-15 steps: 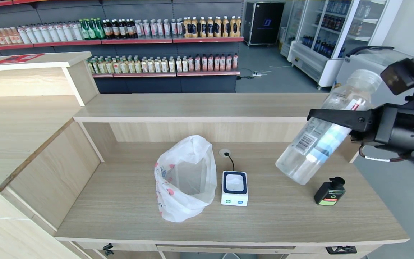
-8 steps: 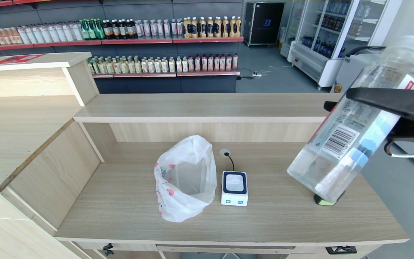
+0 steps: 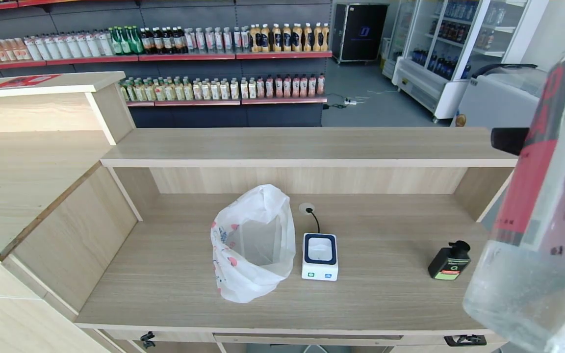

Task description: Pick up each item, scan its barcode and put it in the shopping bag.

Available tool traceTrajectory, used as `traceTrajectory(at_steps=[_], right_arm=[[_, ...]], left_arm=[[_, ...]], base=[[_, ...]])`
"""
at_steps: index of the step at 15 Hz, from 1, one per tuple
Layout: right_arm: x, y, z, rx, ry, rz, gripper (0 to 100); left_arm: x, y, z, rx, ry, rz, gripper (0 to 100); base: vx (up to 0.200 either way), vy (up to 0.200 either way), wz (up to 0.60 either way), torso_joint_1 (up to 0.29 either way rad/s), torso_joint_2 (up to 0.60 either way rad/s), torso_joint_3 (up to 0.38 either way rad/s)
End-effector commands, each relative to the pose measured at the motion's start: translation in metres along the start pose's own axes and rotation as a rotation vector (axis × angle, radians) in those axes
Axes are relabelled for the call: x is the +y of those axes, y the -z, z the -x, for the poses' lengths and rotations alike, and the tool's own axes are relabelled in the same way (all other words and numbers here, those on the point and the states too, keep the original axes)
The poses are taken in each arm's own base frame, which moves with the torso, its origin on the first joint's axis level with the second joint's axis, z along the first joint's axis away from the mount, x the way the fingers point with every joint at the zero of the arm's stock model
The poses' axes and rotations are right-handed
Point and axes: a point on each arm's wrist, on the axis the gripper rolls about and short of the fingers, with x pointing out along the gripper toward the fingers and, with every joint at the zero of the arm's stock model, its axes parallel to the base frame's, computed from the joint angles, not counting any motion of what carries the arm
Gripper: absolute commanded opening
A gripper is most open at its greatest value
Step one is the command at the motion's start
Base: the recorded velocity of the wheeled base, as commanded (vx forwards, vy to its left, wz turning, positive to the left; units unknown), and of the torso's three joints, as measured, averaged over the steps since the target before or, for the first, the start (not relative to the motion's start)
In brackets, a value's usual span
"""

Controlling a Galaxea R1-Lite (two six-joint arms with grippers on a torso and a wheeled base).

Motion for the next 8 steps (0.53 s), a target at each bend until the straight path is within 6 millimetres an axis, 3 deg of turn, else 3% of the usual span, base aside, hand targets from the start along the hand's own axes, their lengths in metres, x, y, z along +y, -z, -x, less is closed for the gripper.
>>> traceTrajectory(at_steps=[1, 4, 8], right_arm=[[-0.007, -0.008, -0.012, 0.010, -0.030, 0.004, 0], [-0.027, -0.007, -0.016, 0.021, -0.014, 0.026, 0], [-0.028, -0.005, -0.021, 0.033, -0.032, 0.034, 0]], left_arm=[[0.000, 0.000, 0.000, 0.001, 0.000, 0.000, 100], [0.000, 0.000, 0.000, 0.001, 0.000, 0.000, 100], [0.000, 0.000, 0.000, 0.001, 0.000, 0.000, 100]], base=[[0.000, 0.000, 0.00, 0.000, 0.00, 0.000], [0.000, 0.000, 0.00, 0.000, 0.00, 0.000], [0.000, 0.000, 0.00, 0.000, 0.00, 0.000]])
